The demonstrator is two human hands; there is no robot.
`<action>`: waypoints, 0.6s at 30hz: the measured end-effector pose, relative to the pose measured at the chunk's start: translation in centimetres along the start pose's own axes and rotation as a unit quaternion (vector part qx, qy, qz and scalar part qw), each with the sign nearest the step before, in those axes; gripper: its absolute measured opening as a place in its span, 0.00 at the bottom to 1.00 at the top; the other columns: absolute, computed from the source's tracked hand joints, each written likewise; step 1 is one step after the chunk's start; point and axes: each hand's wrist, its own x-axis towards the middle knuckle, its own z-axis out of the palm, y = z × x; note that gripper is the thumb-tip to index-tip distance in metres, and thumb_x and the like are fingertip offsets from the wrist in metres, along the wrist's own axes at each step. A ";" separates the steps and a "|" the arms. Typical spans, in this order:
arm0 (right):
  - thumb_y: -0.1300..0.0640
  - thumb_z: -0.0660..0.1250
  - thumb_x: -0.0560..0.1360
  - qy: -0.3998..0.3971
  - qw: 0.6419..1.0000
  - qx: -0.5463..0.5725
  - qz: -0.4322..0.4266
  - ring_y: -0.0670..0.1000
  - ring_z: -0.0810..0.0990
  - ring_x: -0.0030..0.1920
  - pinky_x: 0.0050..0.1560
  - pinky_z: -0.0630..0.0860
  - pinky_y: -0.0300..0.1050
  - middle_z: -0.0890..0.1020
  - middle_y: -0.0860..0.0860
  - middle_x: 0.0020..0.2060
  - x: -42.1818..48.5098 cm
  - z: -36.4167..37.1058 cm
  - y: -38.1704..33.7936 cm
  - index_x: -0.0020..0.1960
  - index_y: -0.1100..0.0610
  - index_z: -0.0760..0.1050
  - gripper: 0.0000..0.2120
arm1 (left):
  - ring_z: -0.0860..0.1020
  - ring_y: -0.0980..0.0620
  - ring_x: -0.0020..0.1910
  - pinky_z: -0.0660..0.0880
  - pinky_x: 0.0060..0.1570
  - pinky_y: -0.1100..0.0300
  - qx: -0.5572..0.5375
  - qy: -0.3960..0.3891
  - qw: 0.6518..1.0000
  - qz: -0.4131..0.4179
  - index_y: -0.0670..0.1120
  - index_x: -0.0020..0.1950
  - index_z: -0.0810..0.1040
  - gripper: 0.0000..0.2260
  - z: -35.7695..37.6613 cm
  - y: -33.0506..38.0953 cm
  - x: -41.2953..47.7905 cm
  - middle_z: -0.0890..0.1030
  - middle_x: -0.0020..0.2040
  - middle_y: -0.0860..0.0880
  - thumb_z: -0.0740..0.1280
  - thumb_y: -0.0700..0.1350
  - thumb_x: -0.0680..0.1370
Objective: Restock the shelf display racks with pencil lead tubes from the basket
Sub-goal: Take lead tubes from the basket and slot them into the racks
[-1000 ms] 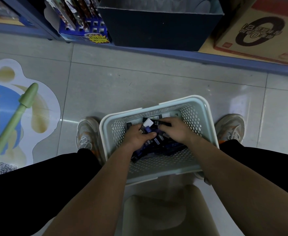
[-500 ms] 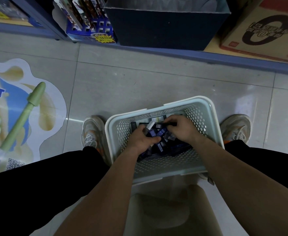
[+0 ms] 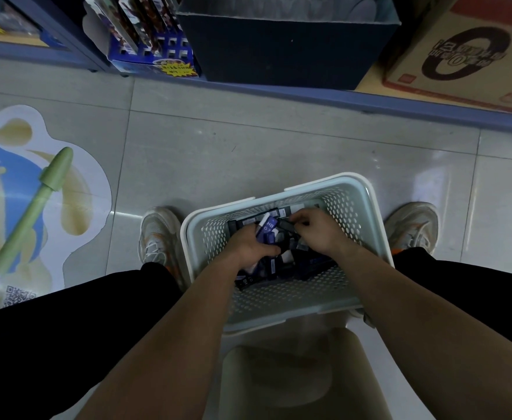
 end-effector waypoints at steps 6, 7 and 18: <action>0.62 0.70 0.74 -0.051 0.999 -0.003 0.003 0.49 0.80 0.54 0.56 0.77 0.42 0.82 0.49 0.56 -0.9 -0.1 -0.6 0.63 0.55 0.79 0.17 | 0.80 0.48 0.44 0.74 0.44 0.59 -0.047 0.045 0.998 -0.018 0.44 0.49 0.79 0.11 0.4 -0.8 -0.7 0.83 0.45 0.47 0.78 0.43 0.71; 0.61 0.72 0.72 -0.069 0.997 -0.025 0.001 0.48 0.80 0.52 0.56 0.76 0.41 0.81 0.48 0.56 -1.0 -0.1 -0.5 0.65 0.54 0.78 0.21 | 0.80 0.48 0.44 0.74 0.43 0.59 -0.053 0.051 0.997 -0.024 0.42 0.50 0.80 0.12 0.4 -0.9 -0.7 0.83 0.45 0.46 0.78 0.44 0.71; 0.60 0.76 0.72 0.010 0.998 -0.060 -0.035 0.51 0.80 0.53 0.52 0.73 0.39 0.83 0.52 0.51 -1.7 -0.5 -0.2 0.56 0.55 0.82 0.13 | 0.79 0.46 0.53 0.73 0.47 0.57 -0.128 0.077 0.989 -0.012 0.42 0.58 0.73 0.19 0.7 -1.4 -2.5 0.80 0.54 0.44 0.77 0.44 0.72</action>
